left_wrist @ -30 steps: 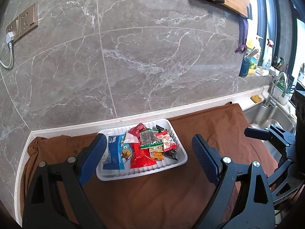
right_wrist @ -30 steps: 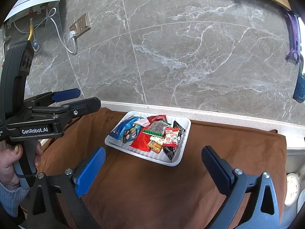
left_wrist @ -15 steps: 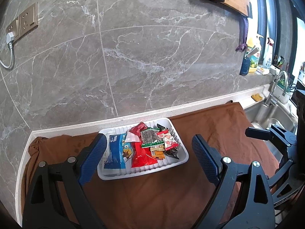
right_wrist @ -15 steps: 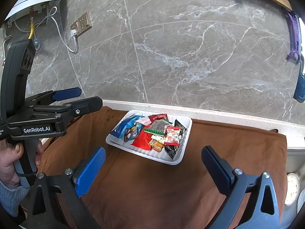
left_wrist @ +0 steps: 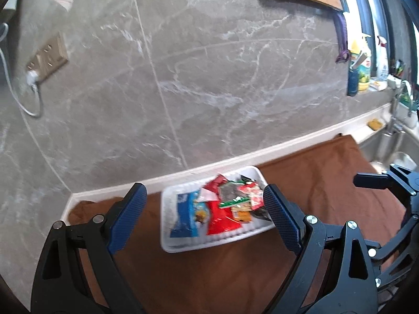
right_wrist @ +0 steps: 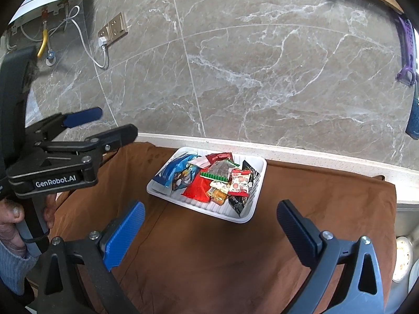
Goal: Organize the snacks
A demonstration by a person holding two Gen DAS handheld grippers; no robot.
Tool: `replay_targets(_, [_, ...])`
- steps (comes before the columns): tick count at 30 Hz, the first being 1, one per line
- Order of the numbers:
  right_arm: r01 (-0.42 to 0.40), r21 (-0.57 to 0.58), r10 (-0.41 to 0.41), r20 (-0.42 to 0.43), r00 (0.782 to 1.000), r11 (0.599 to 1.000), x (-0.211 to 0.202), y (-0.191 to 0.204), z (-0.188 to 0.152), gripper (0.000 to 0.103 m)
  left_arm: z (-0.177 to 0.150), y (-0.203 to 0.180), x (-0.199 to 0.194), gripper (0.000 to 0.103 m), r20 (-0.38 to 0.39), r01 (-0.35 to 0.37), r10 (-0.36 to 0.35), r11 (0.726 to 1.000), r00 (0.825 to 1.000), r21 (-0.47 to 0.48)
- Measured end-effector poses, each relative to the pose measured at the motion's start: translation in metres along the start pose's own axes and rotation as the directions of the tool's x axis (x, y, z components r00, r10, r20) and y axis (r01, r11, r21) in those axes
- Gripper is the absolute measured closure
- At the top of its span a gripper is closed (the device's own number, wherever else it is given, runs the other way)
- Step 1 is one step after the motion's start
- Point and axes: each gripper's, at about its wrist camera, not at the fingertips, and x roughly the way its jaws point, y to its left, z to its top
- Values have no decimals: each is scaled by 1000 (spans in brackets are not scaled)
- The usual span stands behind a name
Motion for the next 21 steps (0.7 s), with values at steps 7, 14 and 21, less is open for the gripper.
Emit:
replay_targets(7, [-5, -2, 5, -10, 1000, 1000, 1, 1, -2, 0, -4, -8, 2, 12, -2, -212, 213, 976, 977, 40])
replay_targets(14, [-6, -2, 6, -25, 1000, 1000, 3, 3, -7, 0, -8, -9, 7, 12, -27, -214, 215, 976, 976, 34])
replay_targets(21, [-9, -2, 9, -32, 999, 1000, 5, 4, -9, 0, -7, -11, 9, 12, -44, -160, 160, 987, 986, 15])
